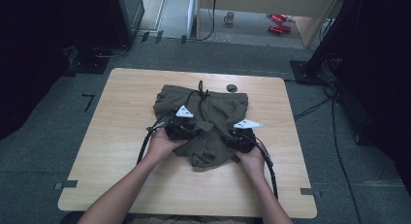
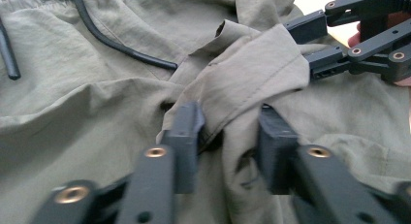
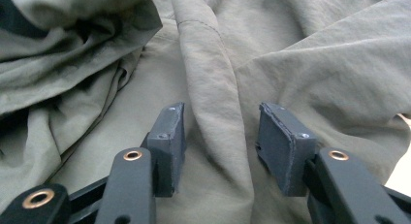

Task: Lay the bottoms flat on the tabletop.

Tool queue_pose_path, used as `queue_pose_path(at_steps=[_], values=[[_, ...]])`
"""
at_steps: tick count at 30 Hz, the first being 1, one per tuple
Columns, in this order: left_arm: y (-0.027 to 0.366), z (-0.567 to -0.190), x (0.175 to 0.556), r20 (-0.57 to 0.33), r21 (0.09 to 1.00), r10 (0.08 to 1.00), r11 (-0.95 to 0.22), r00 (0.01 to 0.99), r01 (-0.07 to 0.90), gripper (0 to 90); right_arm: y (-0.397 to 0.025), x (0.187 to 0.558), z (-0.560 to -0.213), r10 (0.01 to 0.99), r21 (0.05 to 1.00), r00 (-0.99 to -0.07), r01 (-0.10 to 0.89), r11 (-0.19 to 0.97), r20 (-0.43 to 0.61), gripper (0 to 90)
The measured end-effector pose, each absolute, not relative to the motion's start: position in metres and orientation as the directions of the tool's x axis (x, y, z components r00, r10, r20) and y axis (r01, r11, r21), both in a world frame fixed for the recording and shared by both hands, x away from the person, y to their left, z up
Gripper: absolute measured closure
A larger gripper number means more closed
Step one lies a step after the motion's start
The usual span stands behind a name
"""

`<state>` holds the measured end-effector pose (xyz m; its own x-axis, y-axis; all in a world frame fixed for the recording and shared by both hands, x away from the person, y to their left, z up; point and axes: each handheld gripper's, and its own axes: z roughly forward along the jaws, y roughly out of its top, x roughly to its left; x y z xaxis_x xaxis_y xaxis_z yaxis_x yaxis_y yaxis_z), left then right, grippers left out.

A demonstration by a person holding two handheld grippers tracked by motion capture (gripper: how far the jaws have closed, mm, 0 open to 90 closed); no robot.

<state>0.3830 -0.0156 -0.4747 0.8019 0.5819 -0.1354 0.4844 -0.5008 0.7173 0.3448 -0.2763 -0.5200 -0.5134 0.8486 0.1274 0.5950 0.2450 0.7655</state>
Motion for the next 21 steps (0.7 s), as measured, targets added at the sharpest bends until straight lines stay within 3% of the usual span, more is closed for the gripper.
queue_pose_path(at_steps=[6,21], values=[[-0.005,-0.466,0.380,-0.130,0.723,0.582,-0.499,0.803,0.478,82.7,-0.273,0.343,-0.520,0.848,0.768,-0.524,0.577,0.279,0.086,52.1],[0.054,-0.438,0.348,-0.135,0.777,0.605,-0.427,0.785,0.462,84.5,-0.273,0.342,-0.522,0.845,0.775,-0.532,0.557,0.297,0.059,52.2]])
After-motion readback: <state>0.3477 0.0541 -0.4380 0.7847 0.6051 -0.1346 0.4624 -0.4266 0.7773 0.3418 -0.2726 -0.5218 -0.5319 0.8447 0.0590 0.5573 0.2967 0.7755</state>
